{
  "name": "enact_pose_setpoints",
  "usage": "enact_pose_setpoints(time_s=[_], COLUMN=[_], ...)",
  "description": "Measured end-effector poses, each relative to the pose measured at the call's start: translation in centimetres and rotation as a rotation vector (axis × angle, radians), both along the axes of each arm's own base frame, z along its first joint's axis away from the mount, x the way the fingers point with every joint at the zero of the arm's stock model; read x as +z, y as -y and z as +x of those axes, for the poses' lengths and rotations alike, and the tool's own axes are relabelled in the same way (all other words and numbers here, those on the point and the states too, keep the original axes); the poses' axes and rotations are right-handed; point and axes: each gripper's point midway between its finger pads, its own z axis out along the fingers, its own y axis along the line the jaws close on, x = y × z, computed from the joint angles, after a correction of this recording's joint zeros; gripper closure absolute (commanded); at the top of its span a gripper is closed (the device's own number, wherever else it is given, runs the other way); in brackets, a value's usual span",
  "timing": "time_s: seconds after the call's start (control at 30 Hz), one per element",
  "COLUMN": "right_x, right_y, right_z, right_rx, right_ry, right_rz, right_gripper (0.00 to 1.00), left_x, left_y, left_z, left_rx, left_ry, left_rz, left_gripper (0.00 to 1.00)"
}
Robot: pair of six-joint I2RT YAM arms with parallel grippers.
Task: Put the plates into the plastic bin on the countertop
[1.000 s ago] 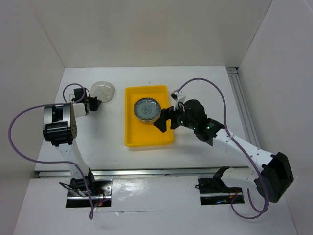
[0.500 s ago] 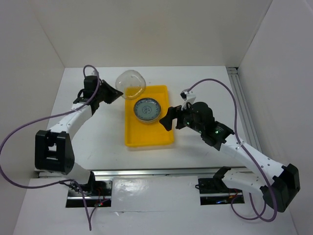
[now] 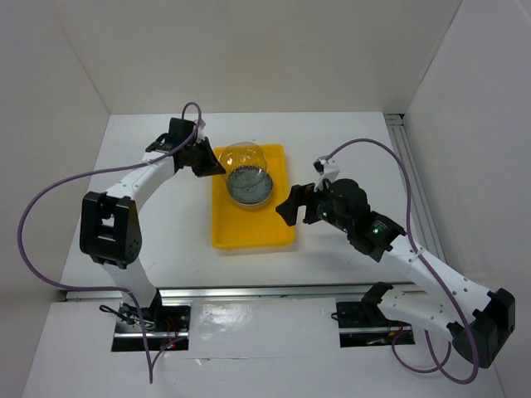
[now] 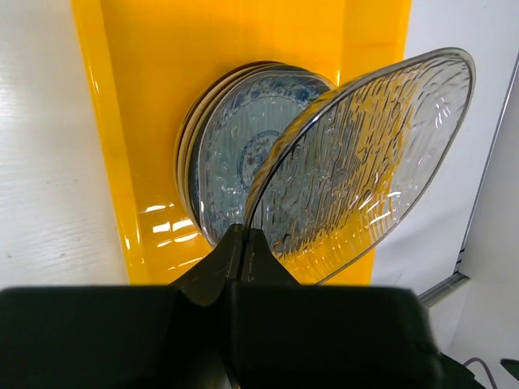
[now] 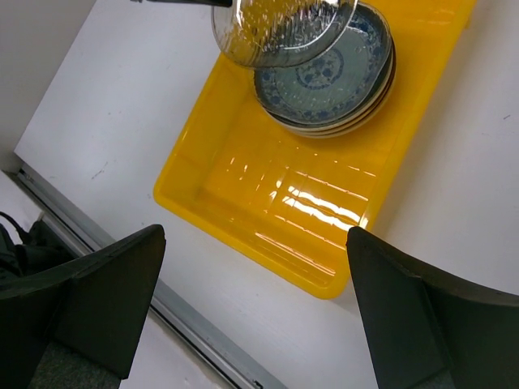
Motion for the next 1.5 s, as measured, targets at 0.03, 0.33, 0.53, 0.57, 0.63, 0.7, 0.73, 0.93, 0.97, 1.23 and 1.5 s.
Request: enact_pose_setpoints(time_s=[0.03,0.33,0.53,0.57,0.63,0.7,0.73,0.93,0.97,1.23,1.5], right_x=[-0.2,-0.4,-0.5,-0.6,-0.8,-1.0,-1.1,-1.7,-1.7,-1.7,-1.8], right_y=[0.1,0.1,0.4,0.5,0.6,0.7,0.7,0.9,0.9,0.9,1.3], right_z=[0.0,-0.3,-0.6,-0.6,-0.7,-0.7,-0.7,-0.8,-0.8,-0.8,-0.8], right_rx=[-0.002,-0.002,-0.006,-0.008,-0.011,-0.014,-0.015,-0.017,-0.018,-0.019,-0.035], right_ry=[-0.004,-0.01,-0.011,-0.013,-0.016,-0.019,-0.021,-0.032,-0.032,-0.032,-0.037], right_rz=[-0.004,-0.012,-0.012,-0.015,-0.02,-0.024,-0.026,-0.037,-0.037,-0.038,-0.057], right_gripper=[0.0,0.0,0.0,0.0,0.0,0.0,0.0,0.0,0.0,0.0,0.0], left_x=[0.4,2.5,-0.9,-1.5,-2.1,-2.3,-2.3,-2.3,-2.3,0.5,13.5], left_y=[0.0,0.0,0.7,0.8,0.9,1.0,1.0,1.0,1.0,2.0,2.9], left_z=[0.0,0.8,0.1,-0.1,-0.4,-0.5,-0.5,-0.5,-0.5,-1.2,-6.8], left_rx=[-0.01,-0.067,-0.094,-0.102,-0.11,-0.113,-0.113,-0.107,-0.107,-0.127,-0.134], left_ry=[0.005,0.035,-0.068,-0.08,-0.099,-0.105,-0.105,-0.104,-0.103,-0.036,0.297], left_rz=[0.007,0.06,0.09,0.098,0.109,0.112,0.112,0.12,0.121,0.115,0.1], left_gripper=[1.0,1.0,1.0,1.0,0.99,0.94,0.9,0.5,0.47,0.17,0.0])
